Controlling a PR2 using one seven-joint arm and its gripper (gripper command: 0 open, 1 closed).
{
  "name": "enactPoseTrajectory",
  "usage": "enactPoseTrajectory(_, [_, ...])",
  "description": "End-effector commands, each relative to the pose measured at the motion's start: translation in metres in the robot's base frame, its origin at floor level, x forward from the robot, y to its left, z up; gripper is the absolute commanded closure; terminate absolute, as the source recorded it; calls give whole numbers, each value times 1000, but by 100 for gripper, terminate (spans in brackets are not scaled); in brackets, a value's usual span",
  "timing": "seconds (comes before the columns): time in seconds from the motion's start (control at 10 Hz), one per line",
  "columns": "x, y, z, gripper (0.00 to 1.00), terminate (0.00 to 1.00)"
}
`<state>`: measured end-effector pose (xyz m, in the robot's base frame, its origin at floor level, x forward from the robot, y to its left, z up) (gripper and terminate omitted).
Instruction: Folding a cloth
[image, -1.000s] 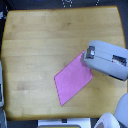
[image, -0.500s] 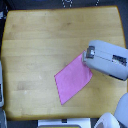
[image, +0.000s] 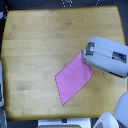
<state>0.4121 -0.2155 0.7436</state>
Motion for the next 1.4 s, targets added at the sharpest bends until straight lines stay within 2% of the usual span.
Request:
enactPoseTrajectory(0.0, [20,18,57,100,0])
enactPoseTrajectory(0.2, [18,30,85,100,0])
enactPoseTrajectory(0.3, [6,53,96,100,0])
enactPoseTrajectory(0.4, [2,58,97,100,0])
enactPoseTrajectory(0.6, [-21,90,96,100,0])
enactPoseTrajectory(0.8, [-35,119,101,100,0])
enactPoseTrajectory(1.3, [-54,197,109,100,0])
